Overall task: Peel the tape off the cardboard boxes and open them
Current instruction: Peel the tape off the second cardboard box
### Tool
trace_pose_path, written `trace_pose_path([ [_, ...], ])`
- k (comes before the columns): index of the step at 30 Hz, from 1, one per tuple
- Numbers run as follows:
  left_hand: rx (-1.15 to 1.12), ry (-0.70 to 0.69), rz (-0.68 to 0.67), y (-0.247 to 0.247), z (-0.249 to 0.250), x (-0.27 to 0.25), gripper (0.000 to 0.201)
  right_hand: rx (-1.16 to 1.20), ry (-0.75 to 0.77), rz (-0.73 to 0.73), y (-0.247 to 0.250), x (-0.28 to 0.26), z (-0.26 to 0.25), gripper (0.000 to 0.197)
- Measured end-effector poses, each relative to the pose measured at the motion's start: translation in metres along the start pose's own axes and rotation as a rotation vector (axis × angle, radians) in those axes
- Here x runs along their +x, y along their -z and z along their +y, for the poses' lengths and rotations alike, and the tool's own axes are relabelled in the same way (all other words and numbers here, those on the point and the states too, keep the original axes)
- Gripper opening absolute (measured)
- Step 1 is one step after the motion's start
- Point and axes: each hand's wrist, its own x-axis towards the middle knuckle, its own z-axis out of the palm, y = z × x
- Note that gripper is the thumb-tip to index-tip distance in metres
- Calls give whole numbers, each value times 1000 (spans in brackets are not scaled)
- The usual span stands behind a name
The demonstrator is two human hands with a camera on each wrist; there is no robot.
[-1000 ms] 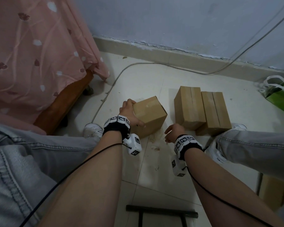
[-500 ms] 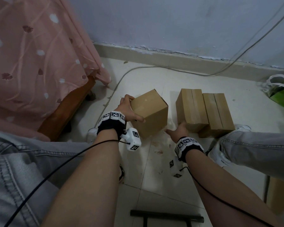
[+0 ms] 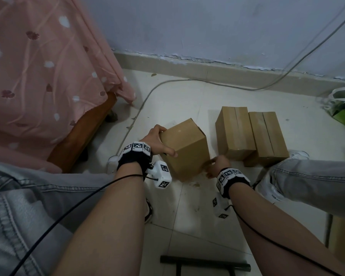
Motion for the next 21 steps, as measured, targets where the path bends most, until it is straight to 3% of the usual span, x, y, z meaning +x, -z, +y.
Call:
trace_pose_path([
  [4, -20, 6, -3, -1, -1, -2, 117, 152, -81, -46, 1, 5, 16, 31],
  [10, -110, 16, 24, 2, -11, 4, 112, 645, -158, -97, 9, -11, 23, 17],
  [13, -162, -4, 28, 5, -14, 8, 99, 891, -233, -152, 10, -10, 27, 11],
  [15, -166, -14, 33, 4, -16, 11, 90, 933, -273, -157, 12, -8, 28, 7],
  [19, -174, -16, 50, -1, -16, 9, 96, 853, -314, -110, 9, 1, 28, 19],
  [21, -189, -25, 125, 8, -16, 10, 106, 307, -269, -34, 19, -9, 34, 34],
])
